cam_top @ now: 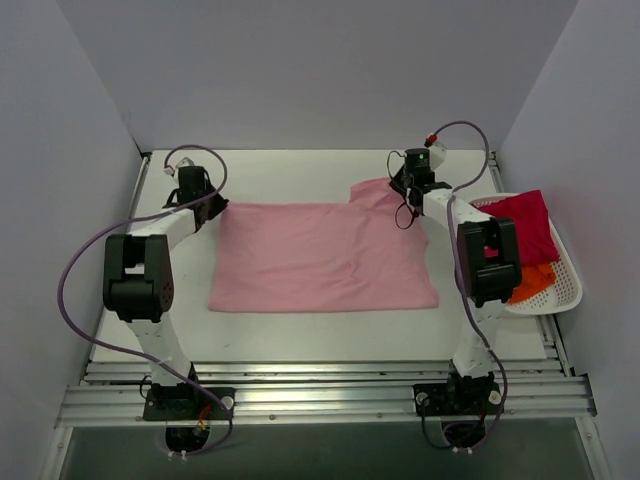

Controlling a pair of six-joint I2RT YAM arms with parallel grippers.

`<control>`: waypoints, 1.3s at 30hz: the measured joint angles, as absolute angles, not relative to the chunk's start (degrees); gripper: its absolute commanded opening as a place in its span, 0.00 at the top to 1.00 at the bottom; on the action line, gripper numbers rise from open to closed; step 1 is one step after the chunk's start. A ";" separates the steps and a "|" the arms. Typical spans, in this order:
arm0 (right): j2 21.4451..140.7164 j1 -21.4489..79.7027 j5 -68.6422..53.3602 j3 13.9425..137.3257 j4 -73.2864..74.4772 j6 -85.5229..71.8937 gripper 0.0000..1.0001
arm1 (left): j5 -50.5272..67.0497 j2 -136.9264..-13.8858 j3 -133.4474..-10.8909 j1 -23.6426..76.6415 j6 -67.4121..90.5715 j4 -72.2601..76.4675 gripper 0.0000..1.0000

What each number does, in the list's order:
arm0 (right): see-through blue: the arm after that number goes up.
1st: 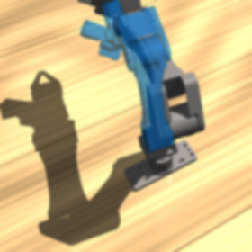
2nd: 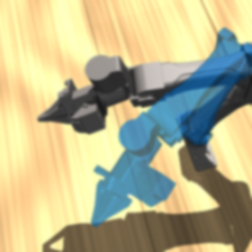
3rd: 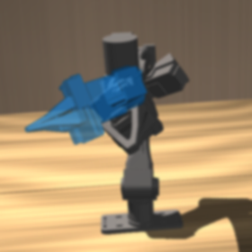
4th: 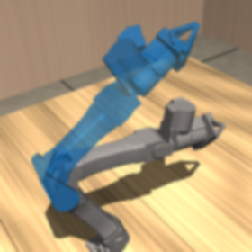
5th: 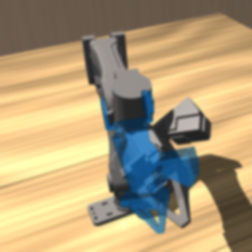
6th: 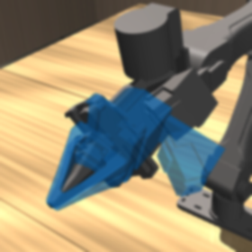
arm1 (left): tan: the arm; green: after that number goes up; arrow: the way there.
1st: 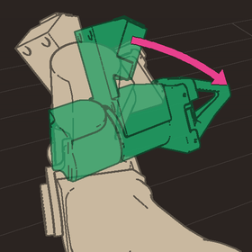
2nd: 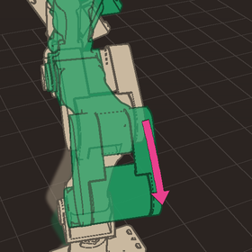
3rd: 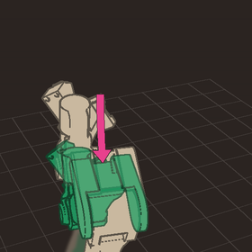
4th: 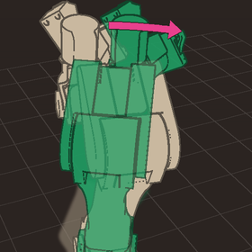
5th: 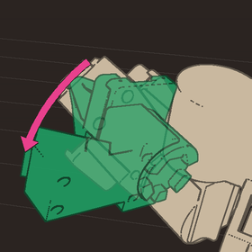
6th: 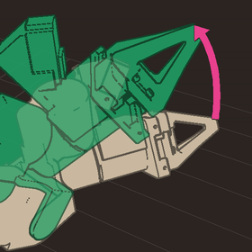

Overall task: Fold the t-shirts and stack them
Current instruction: Fold the tshirt

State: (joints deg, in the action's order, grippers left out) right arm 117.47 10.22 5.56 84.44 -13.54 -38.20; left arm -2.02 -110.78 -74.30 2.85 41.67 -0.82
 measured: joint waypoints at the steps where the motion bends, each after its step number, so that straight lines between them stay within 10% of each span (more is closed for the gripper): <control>1: 116.42 10.37 5.76 83.40 -13.54 -38.09 1.00 | -2.00 -109.80 -73.36 2.92 41.58 -0.62 0.98; 26: 79.81 16.78 14.28 43.59 -12.60 -39.88 1.00 | -4.56 -80.82 -41.76 3.70 40.34 0.49 0.98; 30: 75.07 17.76 15.64 36.36 -12.05 -42.09 0.99 | -6.81 -76.47 -36.42 4.93 41.12 -0.43 0.72; 33: 73.25 18.22 16.71 32.45 -11.00 -45.67 0.11 | -9.26 -73.14 -33.56 5.96 42.59 -1.76 0.05; 39: 72.77 18.48 19.38 30.92 -6.96 -49.65 0.00 | -13.41 -67.11 -31.00 6.24 45.93 -5.63 0.06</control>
